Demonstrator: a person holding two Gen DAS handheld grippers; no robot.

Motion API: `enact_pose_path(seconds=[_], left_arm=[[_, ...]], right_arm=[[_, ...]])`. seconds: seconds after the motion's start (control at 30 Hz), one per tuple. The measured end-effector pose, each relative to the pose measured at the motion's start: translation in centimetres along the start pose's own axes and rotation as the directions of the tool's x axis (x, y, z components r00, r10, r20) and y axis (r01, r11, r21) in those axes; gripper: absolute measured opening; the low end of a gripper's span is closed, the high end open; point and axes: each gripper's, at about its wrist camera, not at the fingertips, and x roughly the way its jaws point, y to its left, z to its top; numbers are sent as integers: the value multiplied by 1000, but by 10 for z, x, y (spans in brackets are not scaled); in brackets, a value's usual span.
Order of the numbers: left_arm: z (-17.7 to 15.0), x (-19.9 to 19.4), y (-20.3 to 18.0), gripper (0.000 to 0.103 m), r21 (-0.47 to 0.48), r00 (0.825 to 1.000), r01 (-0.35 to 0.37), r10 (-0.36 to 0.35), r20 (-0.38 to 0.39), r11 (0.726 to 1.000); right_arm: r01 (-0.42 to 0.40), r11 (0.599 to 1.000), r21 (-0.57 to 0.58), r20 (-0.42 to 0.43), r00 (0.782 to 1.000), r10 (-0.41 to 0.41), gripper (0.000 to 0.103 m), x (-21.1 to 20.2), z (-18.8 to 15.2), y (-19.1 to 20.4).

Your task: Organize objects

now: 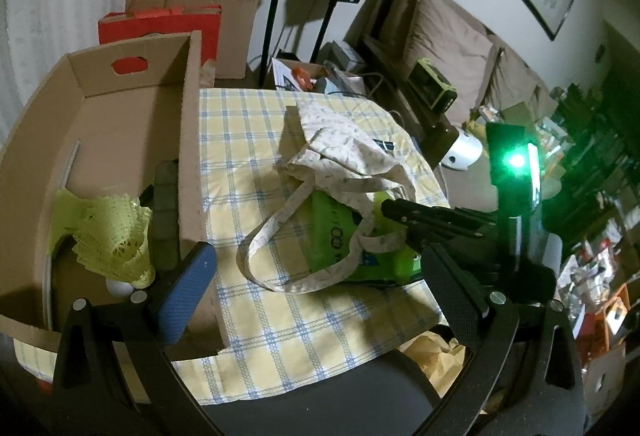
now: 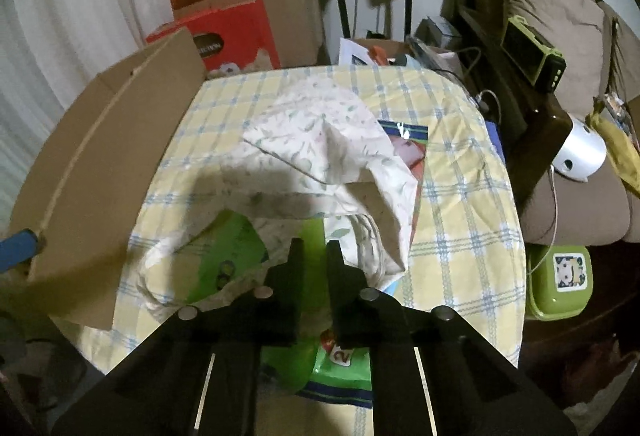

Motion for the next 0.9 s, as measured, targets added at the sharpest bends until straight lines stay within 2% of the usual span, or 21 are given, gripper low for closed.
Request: enact_pose_path(seconds=[0.23, 0.37, 0.53, 0.7, 0.83, 0.9], left_arm=[[-1, -1, 1, 102, -14, 1000, 7, -7, 2, 1000], [0, -2, 1, 102, -15, 1000, 11, -11, 3, 1000], [-1, -6, 1, 102, -15, 1000, 14, -14, 10, 1000], [0, -7, 2, 102, -19, 1000, 16, -15, 11, 1000], [0, -6, 2, 102, -22, 1000, 21, -21, 6, 1000], [-1, -6, 1, 102, -19, 1000, 22, -22, 3, 1000]], right_arm=[[-70, 997, -37, -1, 998, 70, 7, -12, -1, 10], [-55, 996, -72, -32, 998, 53, 7, -7, -4, 20], [-31, 998, -51, -58, 998, 28, 11, 7, -11, 13], [-57, 998, -23, -13, 998, 57, 13, -5, -11, 6], [-16, 1000, -16, -3, 1000, 16, 36, -7, -5, -2], [-12, 1000, -13, -18, 1000, 12, 38, 0, -4, -5]])
